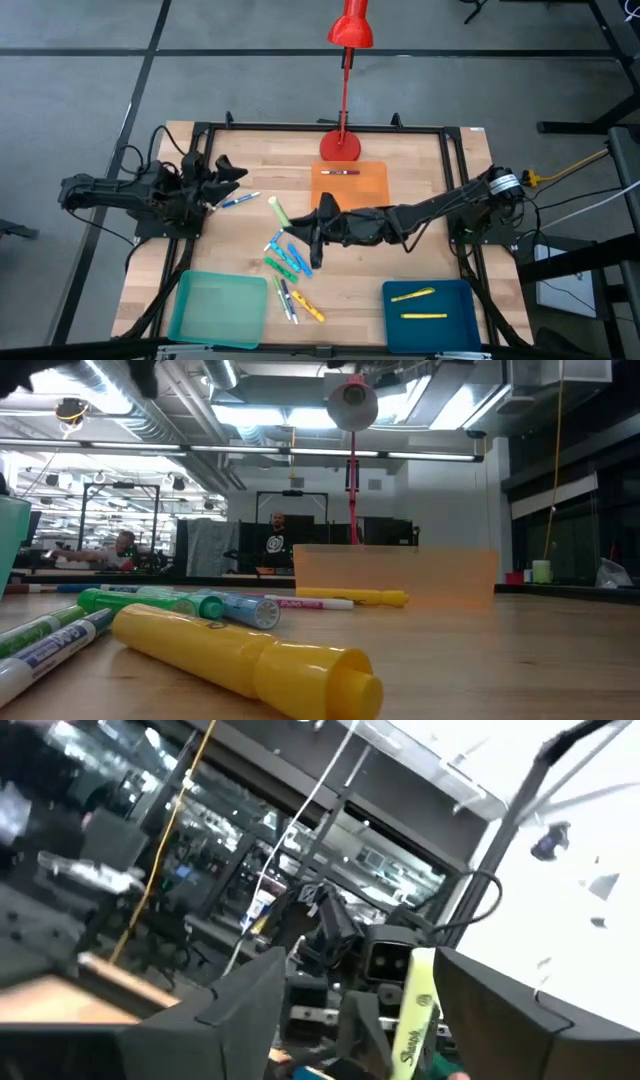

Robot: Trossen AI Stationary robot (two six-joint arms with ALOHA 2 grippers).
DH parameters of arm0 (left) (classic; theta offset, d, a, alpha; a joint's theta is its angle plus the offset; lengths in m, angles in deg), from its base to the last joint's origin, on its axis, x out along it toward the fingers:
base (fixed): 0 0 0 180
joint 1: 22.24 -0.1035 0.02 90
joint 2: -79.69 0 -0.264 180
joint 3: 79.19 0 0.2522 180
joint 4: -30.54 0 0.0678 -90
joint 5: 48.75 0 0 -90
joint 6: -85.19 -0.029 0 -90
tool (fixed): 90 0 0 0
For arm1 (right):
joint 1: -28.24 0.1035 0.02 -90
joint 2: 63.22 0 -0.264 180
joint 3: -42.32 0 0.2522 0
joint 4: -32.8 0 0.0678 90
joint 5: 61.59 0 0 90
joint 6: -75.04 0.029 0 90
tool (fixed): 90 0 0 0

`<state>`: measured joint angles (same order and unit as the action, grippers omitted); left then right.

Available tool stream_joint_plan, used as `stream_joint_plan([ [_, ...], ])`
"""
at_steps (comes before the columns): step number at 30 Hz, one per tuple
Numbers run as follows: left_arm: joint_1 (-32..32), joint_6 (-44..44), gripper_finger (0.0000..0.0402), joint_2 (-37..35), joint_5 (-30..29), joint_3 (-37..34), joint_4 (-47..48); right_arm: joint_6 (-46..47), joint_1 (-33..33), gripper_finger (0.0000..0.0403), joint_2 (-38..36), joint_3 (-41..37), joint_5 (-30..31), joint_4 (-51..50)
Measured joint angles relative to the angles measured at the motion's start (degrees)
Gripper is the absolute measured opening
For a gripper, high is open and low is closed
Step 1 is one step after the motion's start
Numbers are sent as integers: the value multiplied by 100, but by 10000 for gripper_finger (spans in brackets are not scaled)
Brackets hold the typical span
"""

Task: Pick & Place Markers
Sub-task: Put the green highlighter pen into the green bin

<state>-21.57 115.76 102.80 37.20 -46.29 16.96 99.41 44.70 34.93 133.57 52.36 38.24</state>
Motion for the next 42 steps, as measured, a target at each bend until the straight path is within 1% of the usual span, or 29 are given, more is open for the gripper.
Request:
stream_joint_plan([
  [5,0,-731,247,851,71,689,-11,-254,-187,66,0,0,10,603],
  [8,0,-1066,243,1371,121,1039,0,-330,-283,66,0,-1,6,772],
  [15,2,-1334,240,2311,543,1673,-13,-391,-364,66,0,0,8,851],
  [22,163,-1336,239,2840,567,1917,-198,-412,-362,66,0,-1,4,846],
  [29,378,-1169,236,3171,547,1946,-502,-512,-360,66,0,0,4,842],
  [34,461,-1139,210,3256,521,1947,-712,-514,-360,66,0,0,-4,795],
  [42,461,-1136,134,3256,495,1947,-696,-514,-360,66,0,-2,-11,791],
])
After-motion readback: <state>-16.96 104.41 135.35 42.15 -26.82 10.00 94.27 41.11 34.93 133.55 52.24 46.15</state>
